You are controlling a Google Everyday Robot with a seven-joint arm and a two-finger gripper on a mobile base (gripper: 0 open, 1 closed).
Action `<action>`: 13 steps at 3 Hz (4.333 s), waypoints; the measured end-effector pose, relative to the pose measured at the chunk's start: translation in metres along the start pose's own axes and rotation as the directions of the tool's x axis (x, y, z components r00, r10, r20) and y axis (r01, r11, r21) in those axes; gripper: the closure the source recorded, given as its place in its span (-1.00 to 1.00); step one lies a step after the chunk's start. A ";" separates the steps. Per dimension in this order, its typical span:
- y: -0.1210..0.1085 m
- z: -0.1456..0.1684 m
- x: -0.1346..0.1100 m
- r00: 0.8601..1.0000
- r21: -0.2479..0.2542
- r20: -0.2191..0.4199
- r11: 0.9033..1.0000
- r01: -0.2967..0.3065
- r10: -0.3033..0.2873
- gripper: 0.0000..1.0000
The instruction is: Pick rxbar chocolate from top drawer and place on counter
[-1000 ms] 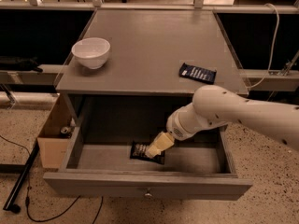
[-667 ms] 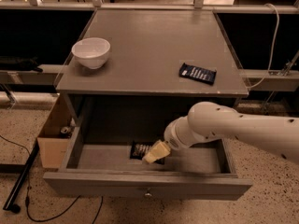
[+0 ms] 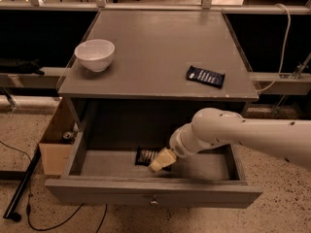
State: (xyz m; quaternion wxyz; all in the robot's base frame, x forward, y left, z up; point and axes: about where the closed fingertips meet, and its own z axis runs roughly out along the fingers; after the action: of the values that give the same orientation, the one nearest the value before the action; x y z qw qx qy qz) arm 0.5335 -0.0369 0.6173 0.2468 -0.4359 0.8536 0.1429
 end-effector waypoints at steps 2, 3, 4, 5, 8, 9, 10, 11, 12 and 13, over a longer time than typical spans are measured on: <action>0.036 0.027 0.034 1.000 0.001 0.006 1.000 -0.004 0.004 -1.00; 0.036 0.026 0.032 1.000 0.003 0.006 1.000 0.000 -0.001 -1.00; 0.018 0.007 -0.005 0.996 0.067 -0.001 0.994 0.088 -0.088 -1.00; 0.023 0.020 0.003 0.997 0.052 -0.008 0.996 0.072 -0.071 -1.00; 0.030 0.043 0.000 0.997 0.031 -0.027 0.997 0.072 -0.071 -0.63; 0.030 0.043 0.000 0.997 0.031 -0.027 0.997 0.072 -0.071 -0.01; 0.030 0.043 0.000 0.997 0.031 -0.027 0.997 0.072 -0.071 0.46; 0.030 0.043 0.000 0.997 0.031 -0.027 0.997 0.072 -0.071 0.92; 0.030 0.043 0.000 0.997 0.031 -0.027 0.997 0.072 -0.071 1.00; 0.030 0.043 0.000 0.997 0.031 -0.027 0.997 0.072 -0.071 1.00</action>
Offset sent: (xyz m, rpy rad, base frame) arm -0.0239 0.0034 -0.0338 0.0202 -0.0191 -0.0362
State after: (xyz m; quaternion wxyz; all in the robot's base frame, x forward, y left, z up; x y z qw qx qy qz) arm 0.5215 0.0004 0.5827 0.2474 -0.4641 0.8428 0.1146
